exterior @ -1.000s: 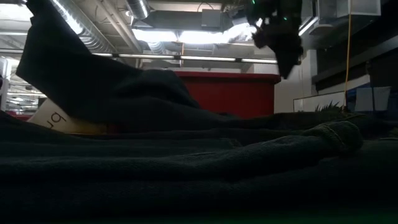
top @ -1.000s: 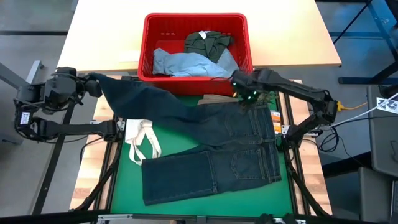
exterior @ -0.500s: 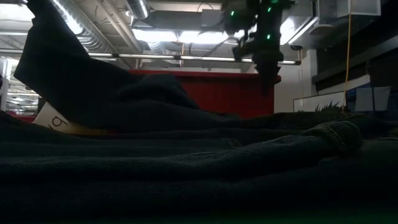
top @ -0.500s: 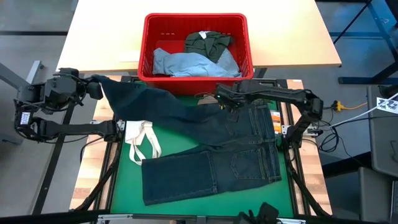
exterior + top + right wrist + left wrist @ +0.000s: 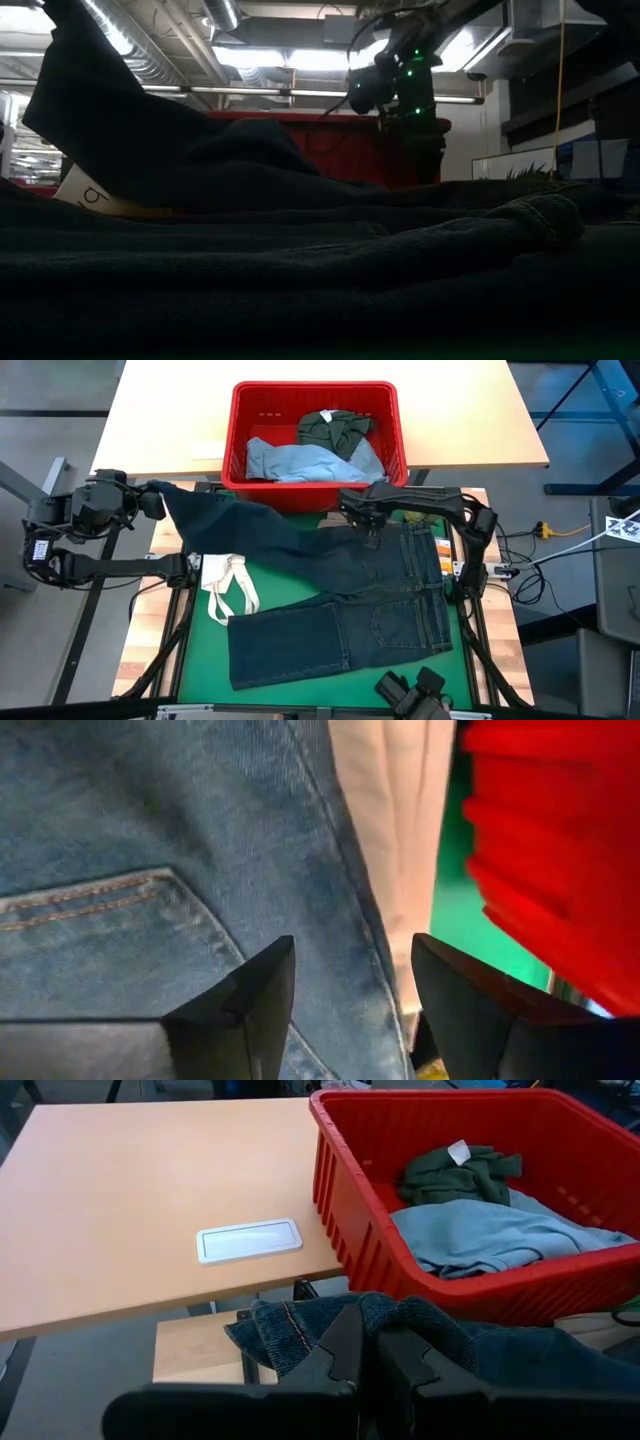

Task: Fold Laundry from Bin
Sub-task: Fold the dark blue jeans

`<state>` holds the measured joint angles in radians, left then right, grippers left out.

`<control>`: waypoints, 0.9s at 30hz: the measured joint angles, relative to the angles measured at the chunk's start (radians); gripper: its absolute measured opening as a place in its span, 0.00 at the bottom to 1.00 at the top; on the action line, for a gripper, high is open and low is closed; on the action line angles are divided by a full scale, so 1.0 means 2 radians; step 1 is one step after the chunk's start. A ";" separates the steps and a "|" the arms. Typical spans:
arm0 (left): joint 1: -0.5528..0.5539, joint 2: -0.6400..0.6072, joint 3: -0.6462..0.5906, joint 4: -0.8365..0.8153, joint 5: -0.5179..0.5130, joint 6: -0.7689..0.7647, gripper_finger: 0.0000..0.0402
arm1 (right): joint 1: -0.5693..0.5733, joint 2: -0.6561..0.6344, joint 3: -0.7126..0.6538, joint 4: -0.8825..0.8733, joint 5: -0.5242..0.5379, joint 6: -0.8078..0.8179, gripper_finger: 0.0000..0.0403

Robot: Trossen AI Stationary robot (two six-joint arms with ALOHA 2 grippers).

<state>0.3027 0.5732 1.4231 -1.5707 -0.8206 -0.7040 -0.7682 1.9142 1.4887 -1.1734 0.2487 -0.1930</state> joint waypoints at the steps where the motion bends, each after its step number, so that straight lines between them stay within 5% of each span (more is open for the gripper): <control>1: 0.000 0.000 0.000 0.000 0.000 0.000 0.00 | 0.000 0.002 0.000 -0.002 -0.001 0.000 0.50; 7: 0.000 0.000 0.000 0.000 0.000 0.000 0.00 | -0.002 0.004 0.000 -0.003 0.000 -0.010 0.42; 16: 0.000 0.000 0.000 0.000 0.001 0.000 0.00 | -0.003 0.004 0.000 -0.003 -0.017 -0.011 0.02; 27: 0.000 0.000 0.000 0.000 0.002 0.000 0.00 | -0.003 0.004 0.000 -0.002 -0.020 -0.008 0.01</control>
<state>0.3027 0.5732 1.4231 -1.5711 -0.8169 -0.7040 -0.7734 1.9224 1.4887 -1.1771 0.2096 -0.2099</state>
